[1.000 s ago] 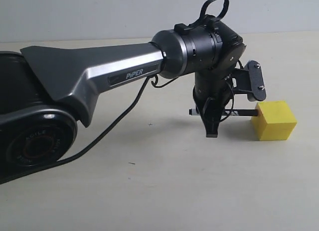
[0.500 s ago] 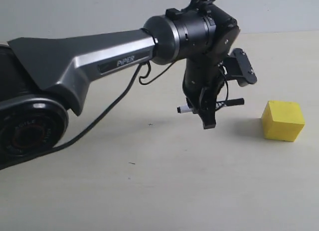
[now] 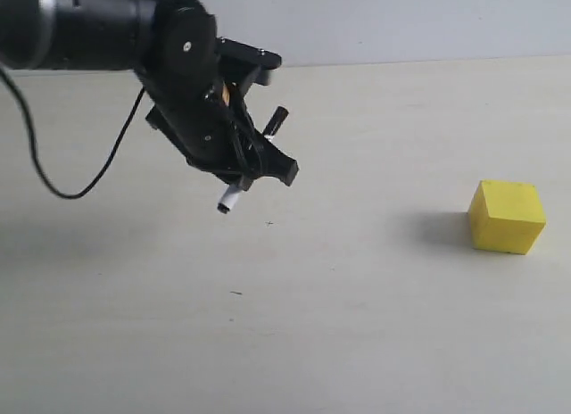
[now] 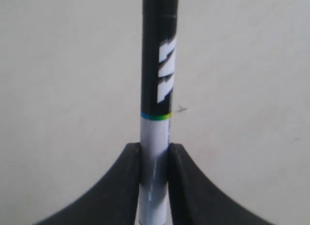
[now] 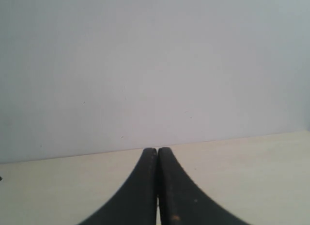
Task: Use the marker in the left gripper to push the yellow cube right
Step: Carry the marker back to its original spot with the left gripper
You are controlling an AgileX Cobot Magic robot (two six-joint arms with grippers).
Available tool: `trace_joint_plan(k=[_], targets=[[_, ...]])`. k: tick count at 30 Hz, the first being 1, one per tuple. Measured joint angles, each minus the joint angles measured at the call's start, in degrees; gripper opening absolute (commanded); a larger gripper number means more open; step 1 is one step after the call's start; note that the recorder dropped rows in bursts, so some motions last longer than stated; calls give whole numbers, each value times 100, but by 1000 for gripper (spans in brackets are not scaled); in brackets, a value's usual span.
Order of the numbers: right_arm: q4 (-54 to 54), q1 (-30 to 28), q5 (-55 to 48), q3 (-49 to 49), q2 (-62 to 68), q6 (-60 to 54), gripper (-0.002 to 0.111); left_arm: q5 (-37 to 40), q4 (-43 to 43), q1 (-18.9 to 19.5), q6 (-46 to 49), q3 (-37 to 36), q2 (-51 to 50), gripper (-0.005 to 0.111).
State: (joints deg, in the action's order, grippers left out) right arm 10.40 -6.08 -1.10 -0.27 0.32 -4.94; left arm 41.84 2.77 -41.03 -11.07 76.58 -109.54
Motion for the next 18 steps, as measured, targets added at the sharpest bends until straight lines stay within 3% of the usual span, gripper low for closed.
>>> trace_joint_plan(k=[3,8,18], targets=[[0,0,0,0,0,0,0,-282,-590,-67,-63,-469,192,0],[0,0,0,0,0,0,0,-271,-1431,-15,-778,-550,-7,0],[0,0,0,0,0,0,0,-271,-1767,144,-1413,-332,-518,0]])
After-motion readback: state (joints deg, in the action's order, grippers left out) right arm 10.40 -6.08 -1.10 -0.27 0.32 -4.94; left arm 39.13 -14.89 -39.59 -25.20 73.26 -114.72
